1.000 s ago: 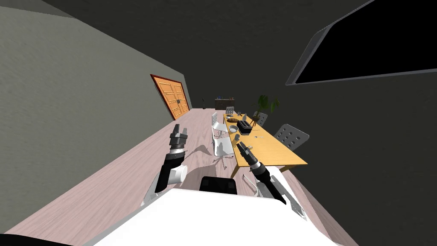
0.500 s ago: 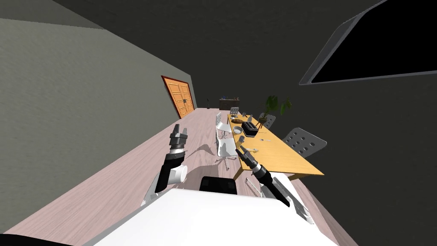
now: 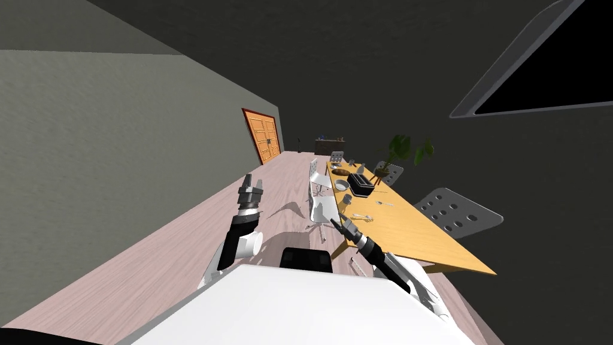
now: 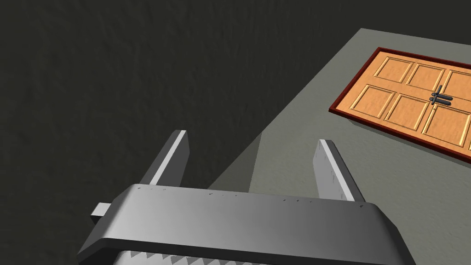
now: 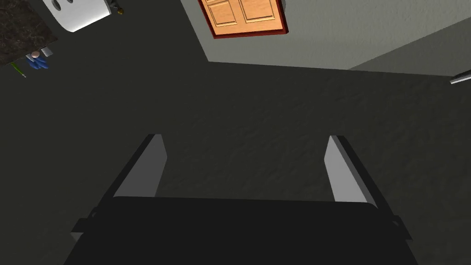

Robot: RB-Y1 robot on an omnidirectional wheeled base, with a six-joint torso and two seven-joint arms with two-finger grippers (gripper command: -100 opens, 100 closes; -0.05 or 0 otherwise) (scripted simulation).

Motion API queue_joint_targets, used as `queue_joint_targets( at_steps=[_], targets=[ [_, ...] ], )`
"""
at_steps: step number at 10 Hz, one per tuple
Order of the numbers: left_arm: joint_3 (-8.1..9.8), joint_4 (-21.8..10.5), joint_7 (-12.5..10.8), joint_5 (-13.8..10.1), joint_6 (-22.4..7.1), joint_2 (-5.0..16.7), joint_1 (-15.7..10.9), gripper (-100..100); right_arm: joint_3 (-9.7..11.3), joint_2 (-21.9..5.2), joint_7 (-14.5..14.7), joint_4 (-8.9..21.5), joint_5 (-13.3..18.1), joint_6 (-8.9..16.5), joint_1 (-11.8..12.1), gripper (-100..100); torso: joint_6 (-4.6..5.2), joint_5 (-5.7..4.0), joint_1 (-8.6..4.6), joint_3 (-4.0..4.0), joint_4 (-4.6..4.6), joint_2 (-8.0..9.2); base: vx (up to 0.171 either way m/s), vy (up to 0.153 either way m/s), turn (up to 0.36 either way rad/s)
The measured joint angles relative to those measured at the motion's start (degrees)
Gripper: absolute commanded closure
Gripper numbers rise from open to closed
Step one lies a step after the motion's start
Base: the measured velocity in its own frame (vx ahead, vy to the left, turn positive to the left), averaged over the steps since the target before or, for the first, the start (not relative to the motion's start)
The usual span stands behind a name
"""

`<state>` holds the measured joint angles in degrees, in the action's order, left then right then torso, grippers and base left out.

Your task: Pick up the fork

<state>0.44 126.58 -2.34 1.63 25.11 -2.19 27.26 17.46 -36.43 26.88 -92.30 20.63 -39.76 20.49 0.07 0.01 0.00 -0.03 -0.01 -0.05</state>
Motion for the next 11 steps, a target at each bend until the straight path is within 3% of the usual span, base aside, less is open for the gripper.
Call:
queue_joint_targets(
  at_steps=[3, 6, 8, 11],
  targets=[
    [0.00, 0.00, 0.00, 0.00, 0.00, 0.00, 0.00, 0, 1.62, -3.29, 3.12, 6.17, 1.03, 0.03, -2.10, -100, -0.03, -0.01, -0.02, -0.02, -0.01, -0.05, 0.047, 0.012, 0.176],
    [0.00, 0.00, 0.00, 0.00, 0.00, 0.00, 0.00, 0, 3.16, -7.75, 7.49, 9.62, 2.17, 1.06, -1.11, -100, -0.01, 0.00, -0.02, -0.05, -0.02, -0.10, 0.055, 0.006, 0.121],
    [0.01, 0.00, 0.00, 0.00, 0.00, 0.00, 0.00, 0, 4.10, -7.83, 9.28, 12.48, 2.74, 1.45, -2.18, -100, 0.03, -0.01, -0.03, 0.01, 0.00, 0.03, 0.026, 0.001, 0.057],
    [0.00, 0.00, 0.00, 0.00, 0.00, 0.00, 0.00, 0, 5.29, -10.91, 12.85, 17.07, 3.42, 1.53, -2.24, -100, 0.00, -0.01, -0.04, -0.04, -0.01, -0.07, 0.049, -0.002, 0.119]
  ],
)
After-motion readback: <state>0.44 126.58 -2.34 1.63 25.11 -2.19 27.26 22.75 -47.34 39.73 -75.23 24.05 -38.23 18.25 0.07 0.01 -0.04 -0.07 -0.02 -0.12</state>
